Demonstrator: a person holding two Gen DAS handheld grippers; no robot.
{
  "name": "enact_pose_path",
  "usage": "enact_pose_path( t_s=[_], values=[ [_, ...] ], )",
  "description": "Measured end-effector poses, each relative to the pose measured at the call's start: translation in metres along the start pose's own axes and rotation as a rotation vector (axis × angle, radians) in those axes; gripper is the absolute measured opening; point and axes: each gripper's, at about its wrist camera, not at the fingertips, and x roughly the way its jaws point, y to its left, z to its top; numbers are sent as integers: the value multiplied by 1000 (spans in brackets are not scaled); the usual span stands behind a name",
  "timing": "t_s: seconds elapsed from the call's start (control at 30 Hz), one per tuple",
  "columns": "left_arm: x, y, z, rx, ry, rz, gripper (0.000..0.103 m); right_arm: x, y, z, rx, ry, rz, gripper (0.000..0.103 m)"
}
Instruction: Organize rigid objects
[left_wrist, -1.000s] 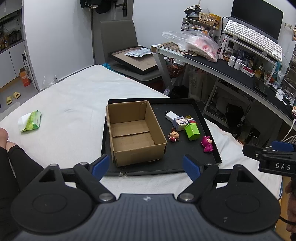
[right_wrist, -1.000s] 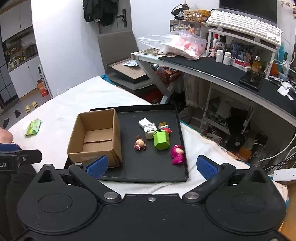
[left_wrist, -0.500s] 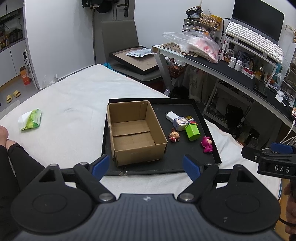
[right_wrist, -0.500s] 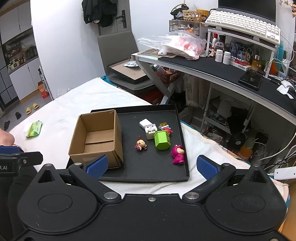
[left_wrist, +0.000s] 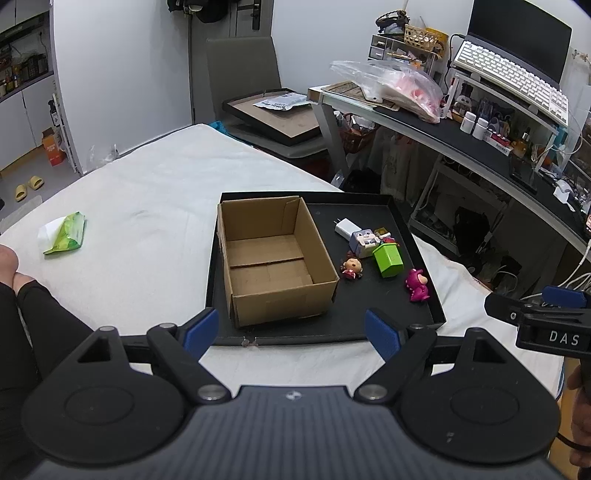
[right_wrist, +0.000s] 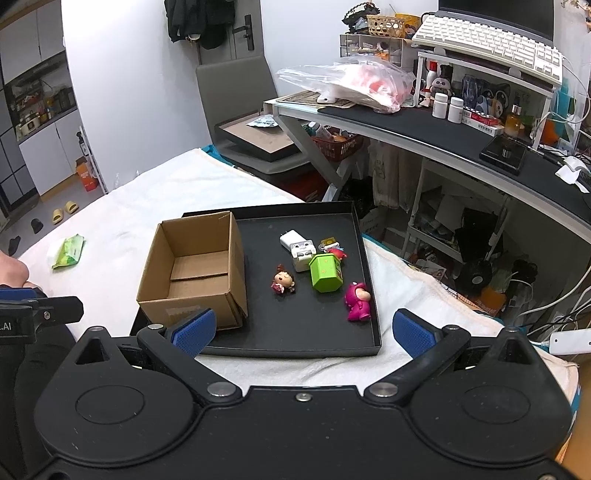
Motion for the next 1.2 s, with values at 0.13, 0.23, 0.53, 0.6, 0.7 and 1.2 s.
enact_pose_path(
  t_s=[0.13, 0.23, 0.53, 0.6, 0.7, 1.2],
  values=[
    [1, 2, -1, -3, 2, 1, 85, 0, 0, 0, 2, 4, 3, 103],
    [1, 2, -1, -4, 3, 0, 85, 0, 0, 0, 0, 5, 4, 103],
    [1, 2, -2, -2, 3, -1, 85, 0, 1, 0, -1, 5, 2, 103],
    [1, 2, -2, -2, 3, -1, 85, 0, 1, 0, 1, 6, 4, 103],
    [1, 3, -3, -4, 3, -2, 85, 0, 1, 0, 2, 7, 3, 103],
    [11, 1, -2, -7, 19, -3, 85, 9, 0, -4, 2, 17, -11, 103]
  ],
)
